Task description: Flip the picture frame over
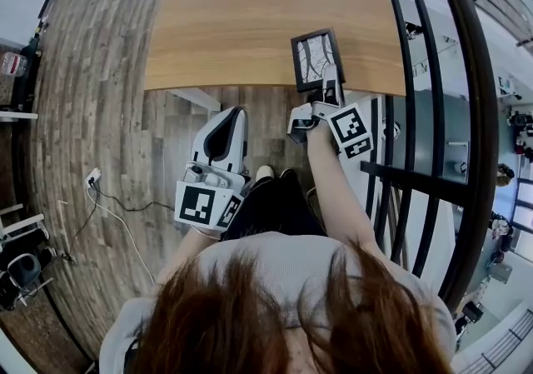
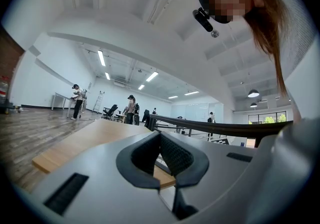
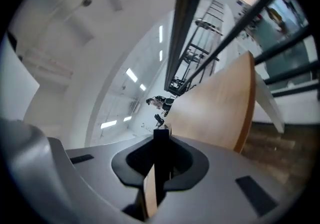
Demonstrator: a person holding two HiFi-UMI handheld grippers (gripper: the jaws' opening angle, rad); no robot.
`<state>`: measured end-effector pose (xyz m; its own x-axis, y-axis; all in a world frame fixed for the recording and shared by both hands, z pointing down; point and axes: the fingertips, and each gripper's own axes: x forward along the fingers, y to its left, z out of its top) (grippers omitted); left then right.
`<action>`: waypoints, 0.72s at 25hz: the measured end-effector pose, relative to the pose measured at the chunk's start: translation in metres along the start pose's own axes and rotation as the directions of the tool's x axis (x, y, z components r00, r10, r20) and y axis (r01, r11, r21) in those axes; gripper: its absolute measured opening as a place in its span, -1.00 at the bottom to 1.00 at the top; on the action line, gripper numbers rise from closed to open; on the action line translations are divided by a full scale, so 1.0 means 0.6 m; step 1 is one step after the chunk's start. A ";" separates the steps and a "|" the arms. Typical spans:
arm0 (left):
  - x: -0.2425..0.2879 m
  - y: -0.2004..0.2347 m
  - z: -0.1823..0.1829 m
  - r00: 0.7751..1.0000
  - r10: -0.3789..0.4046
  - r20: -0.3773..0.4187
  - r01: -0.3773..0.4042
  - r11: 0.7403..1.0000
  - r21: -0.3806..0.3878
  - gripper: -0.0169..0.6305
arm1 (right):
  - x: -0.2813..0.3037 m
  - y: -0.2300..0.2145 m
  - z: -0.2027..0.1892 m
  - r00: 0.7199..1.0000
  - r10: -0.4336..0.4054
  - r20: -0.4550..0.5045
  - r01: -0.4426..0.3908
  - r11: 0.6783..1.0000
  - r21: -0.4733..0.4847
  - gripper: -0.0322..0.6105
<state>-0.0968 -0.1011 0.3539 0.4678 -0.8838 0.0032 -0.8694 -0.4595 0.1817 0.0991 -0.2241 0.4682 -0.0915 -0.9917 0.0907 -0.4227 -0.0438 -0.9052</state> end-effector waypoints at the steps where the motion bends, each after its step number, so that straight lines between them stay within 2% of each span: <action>1: 0.000 0.000 -0.002 1.000 0.000 -0.003 0.000 1.000 0.000 -0.93 | -0.003 -0.012 0.000 1.000 -0.006 0.018 0.005 0.997 0.081 -0.72; 3: -0.001 0.001 -0.005 1.000 0.001 -0.009 -0.001 1.000 0.000 -0.93 | -0.010 -0.036 0.000 0.998 -0.026 0.051 0.016 0.979 0.202 -0.72; 8: 0.001 -0.001 -0.010 1.000 -0.002 -0.017 0.002 1.000 0.000 -0.93 | -0.024 -0.090 -0.011 0.993 -0.086 0.076 0.054 0.935 0.351 -0.72; 13: 0.009 -0.001 -0.014 1.000 -0.012 -0.025 0.012 1.000 -0.001 -0.93 | -0.025 -0.122 -0.034 0.990 -0.132 0.052 0.097 0.900 0.426 -0.72; 15: 0.011 0.001 -0.016 0.999 -0.013 -0.031 0.013 1.000 -0.001 -0.93 | -0.027 -0.136 -0.042 0.988 -0.149 0.044 0.115 0.892 0.438 -0.72; 18: 0.013 0.004 -0.018 0.999 -0.013 -0.034 0.013 1.000 -0.003 -0.93 | -0.028 -0.148 -0.049 0.989 -0.136 0.051 0.099 0.888 0.450 -0.72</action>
<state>-0.0937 -0.1081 0.3652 0.4841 -0.8743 0.0345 -0.8629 -0.4705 0.1845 0.1120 -0.2000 0.5593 0.0133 -0.9814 0.1917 0.0210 -0.1914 -0.9813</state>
